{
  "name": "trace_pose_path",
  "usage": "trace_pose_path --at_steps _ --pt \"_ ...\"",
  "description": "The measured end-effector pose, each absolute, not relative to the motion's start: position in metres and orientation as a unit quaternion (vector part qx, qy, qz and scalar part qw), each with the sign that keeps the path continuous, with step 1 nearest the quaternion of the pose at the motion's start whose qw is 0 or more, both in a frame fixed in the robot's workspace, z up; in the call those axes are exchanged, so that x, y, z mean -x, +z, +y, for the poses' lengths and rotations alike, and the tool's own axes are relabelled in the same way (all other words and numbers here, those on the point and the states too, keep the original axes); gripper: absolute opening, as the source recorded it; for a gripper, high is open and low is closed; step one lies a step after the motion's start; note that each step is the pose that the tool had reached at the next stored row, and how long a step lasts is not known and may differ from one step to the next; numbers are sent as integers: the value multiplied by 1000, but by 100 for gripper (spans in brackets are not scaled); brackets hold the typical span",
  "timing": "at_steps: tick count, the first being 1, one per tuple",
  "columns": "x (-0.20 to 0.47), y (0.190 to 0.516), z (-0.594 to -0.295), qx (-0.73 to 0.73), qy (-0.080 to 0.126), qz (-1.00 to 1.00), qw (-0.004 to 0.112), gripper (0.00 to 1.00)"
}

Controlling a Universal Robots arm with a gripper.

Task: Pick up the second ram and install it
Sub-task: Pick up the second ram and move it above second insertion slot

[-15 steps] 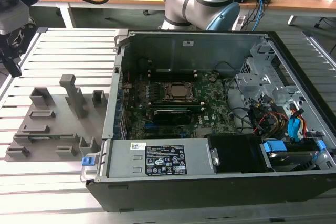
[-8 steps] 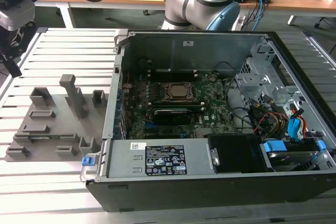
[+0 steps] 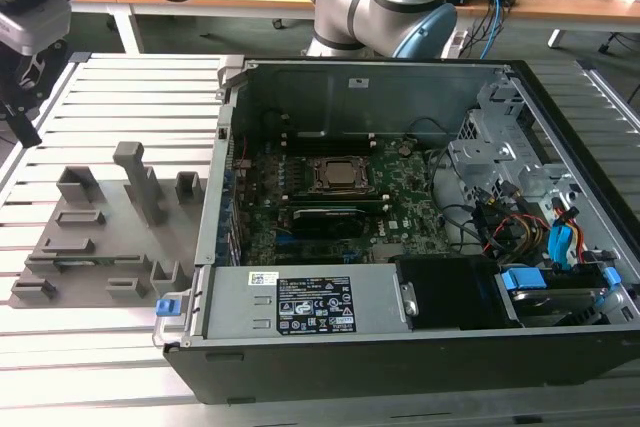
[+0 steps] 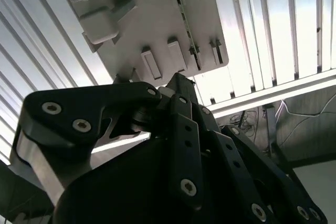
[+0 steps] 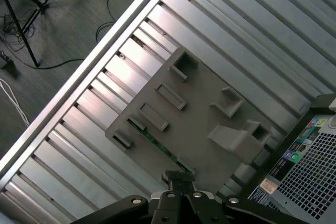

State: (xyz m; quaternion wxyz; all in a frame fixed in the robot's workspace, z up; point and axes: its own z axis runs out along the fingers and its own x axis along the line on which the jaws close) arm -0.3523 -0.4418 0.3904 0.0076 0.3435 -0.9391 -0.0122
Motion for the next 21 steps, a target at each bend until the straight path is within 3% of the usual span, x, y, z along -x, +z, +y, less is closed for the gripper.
trace_pose_path --at_steps 21 --pt "352 390 -442 -472 -11 -882 9 11"
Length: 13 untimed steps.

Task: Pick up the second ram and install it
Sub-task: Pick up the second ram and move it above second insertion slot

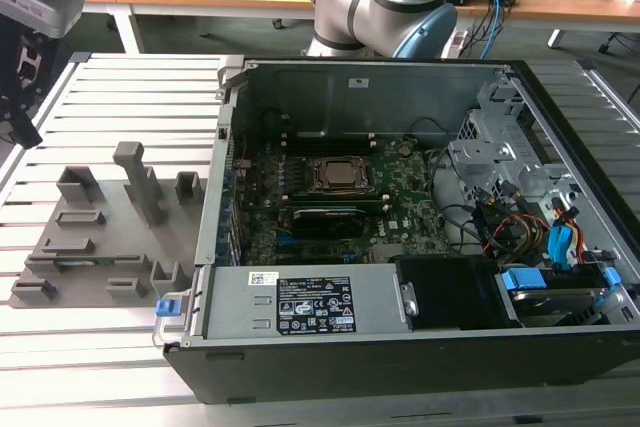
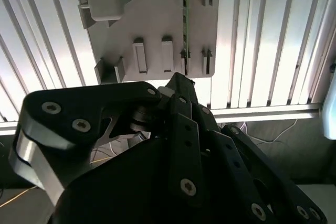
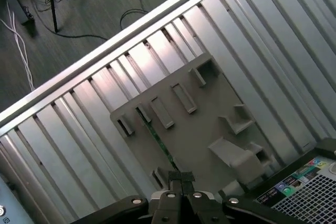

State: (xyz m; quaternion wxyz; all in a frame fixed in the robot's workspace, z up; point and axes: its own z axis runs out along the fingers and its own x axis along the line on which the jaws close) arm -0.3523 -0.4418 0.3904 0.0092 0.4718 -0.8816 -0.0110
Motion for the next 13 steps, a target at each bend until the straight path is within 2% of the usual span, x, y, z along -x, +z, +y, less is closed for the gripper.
trace_pose_path --at_steps 13 --pt "352 390 -442 -558 -10 -829 10 11"
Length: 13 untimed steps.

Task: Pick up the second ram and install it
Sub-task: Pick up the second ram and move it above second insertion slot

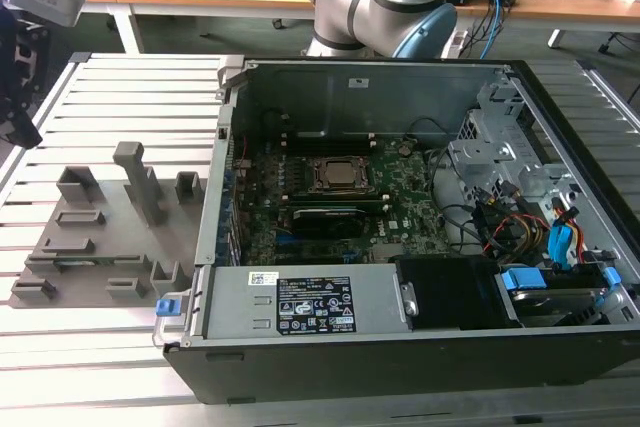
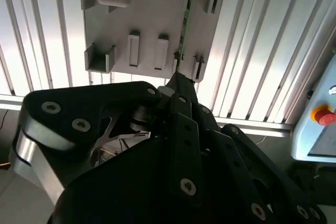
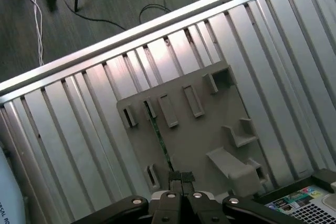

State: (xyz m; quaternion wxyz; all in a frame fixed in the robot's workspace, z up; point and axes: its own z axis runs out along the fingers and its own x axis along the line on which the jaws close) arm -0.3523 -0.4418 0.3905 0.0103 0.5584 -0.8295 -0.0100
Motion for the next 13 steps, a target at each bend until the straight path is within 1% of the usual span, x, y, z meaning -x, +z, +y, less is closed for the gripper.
trace_pose_path --at_steps 13 --pt "352 390 -442 -655 -9 -756 11 11"
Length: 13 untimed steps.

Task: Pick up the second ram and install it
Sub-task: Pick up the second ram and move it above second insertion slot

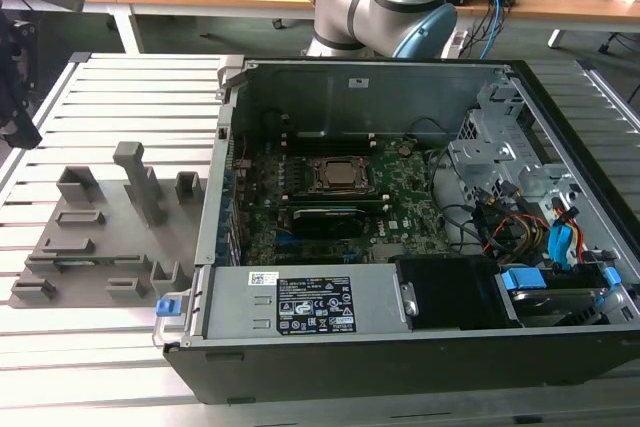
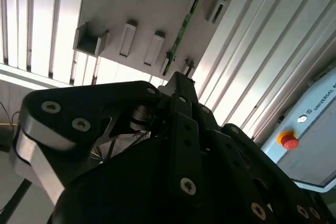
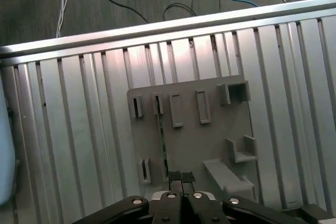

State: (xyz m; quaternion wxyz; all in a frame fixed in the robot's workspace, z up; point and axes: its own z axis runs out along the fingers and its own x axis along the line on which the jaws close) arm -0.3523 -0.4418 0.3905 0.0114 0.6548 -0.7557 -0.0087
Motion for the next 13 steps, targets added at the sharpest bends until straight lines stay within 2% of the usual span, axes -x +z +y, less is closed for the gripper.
trace_pose_path --at_steps 4,13 --pt "352 390 -442 -667 -13 -744 7 11" --pt "352 390 -442 -702 -13 -712 8 11"
